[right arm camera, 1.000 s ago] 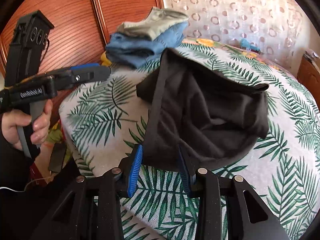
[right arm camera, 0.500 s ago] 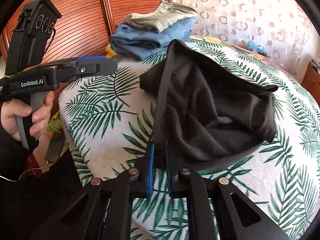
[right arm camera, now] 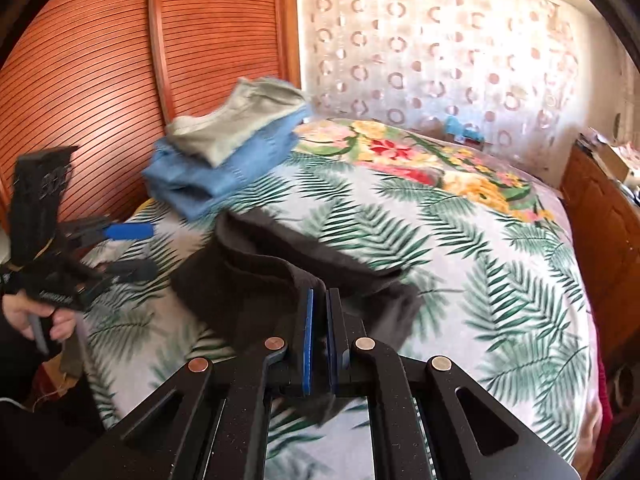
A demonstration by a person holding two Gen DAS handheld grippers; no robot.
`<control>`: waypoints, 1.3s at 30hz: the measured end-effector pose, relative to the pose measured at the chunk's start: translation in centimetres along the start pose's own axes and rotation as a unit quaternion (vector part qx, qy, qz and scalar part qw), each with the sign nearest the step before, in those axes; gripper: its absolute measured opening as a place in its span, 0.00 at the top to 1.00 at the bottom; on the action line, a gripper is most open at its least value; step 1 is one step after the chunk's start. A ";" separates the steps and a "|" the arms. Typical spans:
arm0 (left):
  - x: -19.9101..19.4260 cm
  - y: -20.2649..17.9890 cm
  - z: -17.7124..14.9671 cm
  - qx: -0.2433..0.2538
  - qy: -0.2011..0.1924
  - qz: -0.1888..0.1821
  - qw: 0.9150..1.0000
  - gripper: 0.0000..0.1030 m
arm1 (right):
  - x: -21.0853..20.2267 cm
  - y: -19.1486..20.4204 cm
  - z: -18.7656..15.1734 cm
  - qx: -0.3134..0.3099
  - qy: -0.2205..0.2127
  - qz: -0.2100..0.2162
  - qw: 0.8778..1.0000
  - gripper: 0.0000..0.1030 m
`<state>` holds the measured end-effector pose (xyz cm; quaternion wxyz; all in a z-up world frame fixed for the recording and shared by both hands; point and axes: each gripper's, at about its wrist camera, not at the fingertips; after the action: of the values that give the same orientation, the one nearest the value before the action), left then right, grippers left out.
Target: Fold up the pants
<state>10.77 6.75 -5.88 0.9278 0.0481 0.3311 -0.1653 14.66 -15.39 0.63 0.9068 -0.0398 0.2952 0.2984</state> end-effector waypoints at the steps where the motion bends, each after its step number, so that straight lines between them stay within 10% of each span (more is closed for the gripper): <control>1: 0.3 0.0 0.3 0.003 0.002 0.000 1.000 0.22 | 0.5 -0.2 0.3 0.000 0.001 -0.004 1.000 0.95; 29: 7.8 1.7 4.8 0.000 0.060 0.021 0.998 0.36 | 9.9 -5.6 4.7 0.036 0.025 -0.017 0.999 0.97; 39: 5.0 1.1 4.0 -0.003 0.035 0.012 0.999 0.42 | 6.8 -6.1 3.5 0.070 0.012 -0.021 0.997 0.74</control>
<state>17.17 5.64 -5.92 0.9178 0.0554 0.3630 -0.1510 24.35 -16.02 -0.90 0.9097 0.0141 0.3254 0.2577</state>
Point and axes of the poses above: each gripper's, at about its wrist camera, not at the fingertips, and x roughly the way its jaws point, y to its left, z to its top, and after that the axes turned 10 degrees about x, right-handed
